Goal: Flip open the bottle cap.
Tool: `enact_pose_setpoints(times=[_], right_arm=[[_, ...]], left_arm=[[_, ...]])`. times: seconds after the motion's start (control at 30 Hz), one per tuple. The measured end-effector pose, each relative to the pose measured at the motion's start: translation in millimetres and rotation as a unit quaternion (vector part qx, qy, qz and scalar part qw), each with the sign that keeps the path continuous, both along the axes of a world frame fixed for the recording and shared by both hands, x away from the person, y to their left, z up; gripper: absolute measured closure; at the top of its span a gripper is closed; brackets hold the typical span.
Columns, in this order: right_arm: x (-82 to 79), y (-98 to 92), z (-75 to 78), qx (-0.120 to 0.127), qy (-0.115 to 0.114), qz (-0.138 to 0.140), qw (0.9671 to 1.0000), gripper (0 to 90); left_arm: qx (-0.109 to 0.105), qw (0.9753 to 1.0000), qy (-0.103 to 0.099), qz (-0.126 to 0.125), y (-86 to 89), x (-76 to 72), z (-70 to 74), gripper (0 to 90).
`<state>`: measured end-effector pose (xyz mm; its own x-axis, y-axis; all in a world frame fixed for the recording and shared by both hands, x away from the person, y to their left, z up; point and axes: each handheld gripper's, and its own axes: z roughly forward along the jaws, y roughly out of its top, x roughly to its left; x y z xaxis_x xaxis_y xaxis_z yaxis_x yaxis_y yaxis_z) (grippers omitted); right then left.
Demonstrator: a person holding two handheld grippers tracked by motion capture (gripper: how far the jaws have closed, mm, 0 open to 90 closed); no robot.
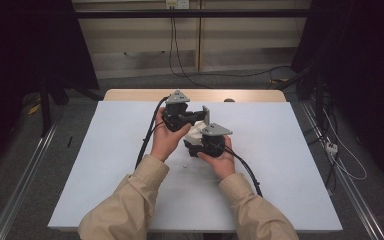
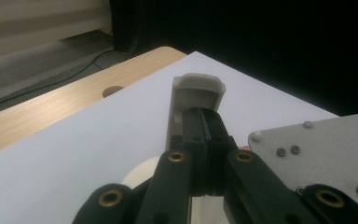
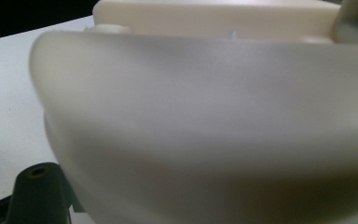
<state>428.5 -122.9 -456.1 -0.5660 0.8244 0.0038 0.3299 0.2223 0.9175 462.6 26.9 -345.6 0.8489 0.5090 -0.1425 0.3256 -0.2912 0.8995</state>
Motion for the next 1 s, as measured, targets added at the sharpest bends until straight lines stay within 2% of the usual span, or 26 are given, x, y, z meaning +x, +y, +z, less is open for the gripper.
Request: enact_pose_setpoints(times=[0.33,1.0], right_arm=[[0.0,0.1,0.0,-0.001,0.0,0.0,1.0,18.5],[0.0,0.2,-0.1,-0.002,0.0,0.0,1.0,18.5]], left_arm=[[-0.005,1.0,-0.002,-0.005,-0.5,4.0,-1.3,90.0],[0.0,1.0,-0.002,-0.004,-6.8,8.3,-0.9,90.0]])
